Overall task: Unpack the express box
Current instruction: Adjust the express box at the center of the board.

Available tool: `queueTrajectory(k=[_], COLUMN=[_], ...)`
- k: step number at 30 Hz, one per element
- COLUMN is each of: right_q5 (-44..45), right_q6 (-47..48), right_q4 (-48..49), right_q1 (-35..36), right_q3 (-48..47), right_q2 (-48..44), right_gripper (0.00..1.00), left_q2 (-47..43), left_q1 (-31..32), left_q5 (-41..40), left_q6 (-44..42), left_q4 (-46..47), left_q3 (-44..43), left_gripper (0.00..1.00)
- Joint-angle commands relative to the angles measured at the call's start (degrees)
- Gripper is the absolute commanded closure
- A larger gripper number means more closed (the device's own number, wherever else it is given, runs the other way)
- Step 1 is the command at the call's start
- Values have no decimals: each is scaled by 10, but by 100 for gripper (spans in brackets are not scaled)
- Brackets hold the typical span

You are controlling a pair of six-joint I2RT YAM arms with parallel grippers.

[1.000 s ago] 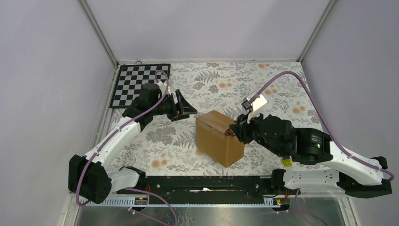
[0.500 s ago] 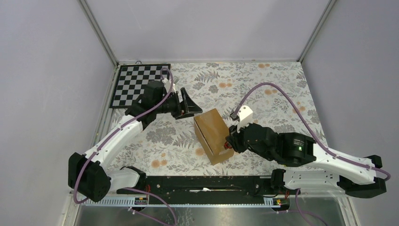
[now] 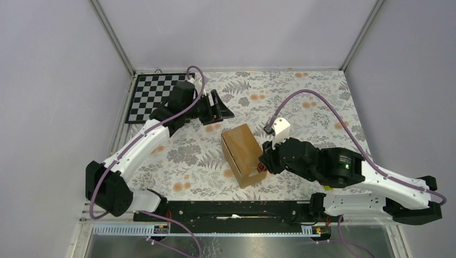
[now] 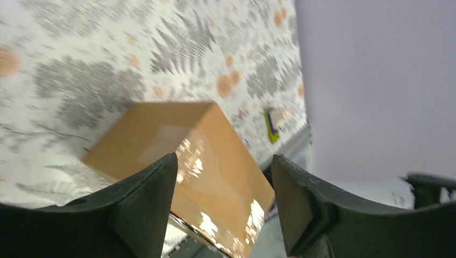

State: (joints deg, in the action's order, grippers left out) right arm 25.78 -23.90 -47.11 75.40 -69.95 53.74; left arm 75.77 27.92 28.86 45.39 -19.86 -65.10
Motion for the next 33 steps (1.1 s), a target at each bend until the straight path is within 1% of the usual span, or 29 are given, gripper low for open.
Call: queueTrajectory(k=[1,4,7,10,14,16,20,23,27,30,33], right_q5=[-6,-2,13,39,65,70,86,88,85,69,56], right_q6=[-42,-77,-119,-152,-190,-216,-244,-229,-187,-133,-67], right_q4=[-93,-167,-199,-177,-113,-88,-86,-53,5,78,144], right_q1=[4,4,4,4,-3,-17,-65,-105,-170,-221,-268], right_q3=[-43,-51,-41,-10,26,40,57,68,72,71,48], right_q2=[17,36,53,52,57,75,108,116,131,150,194], right_gripper=[100,100,100,100,100,100,100,100,100,100,100], left_q2=[41,79,111,133,138,131,107,87,40,0,-48], left_q1=[-25,-35,-34,-33,-17,-9,4,17,37,63,98], left_q5=[-117,-147,-151,-145,-152,-160,-170,-171,-180,-192,-206], left_q6=[-58,-69,-68,-67,-76,-74,-67,-63,-50,-38,-13], left_q4=[-28,-34,-28,-13,-16,-18,-10,-9,-17,-35,-54], left_q3=[-66,-82,-80,-67,-51,-29,20,49,84,107,139], left_gripper=[35,39,44,49,54,57,62,65,68,69,71])
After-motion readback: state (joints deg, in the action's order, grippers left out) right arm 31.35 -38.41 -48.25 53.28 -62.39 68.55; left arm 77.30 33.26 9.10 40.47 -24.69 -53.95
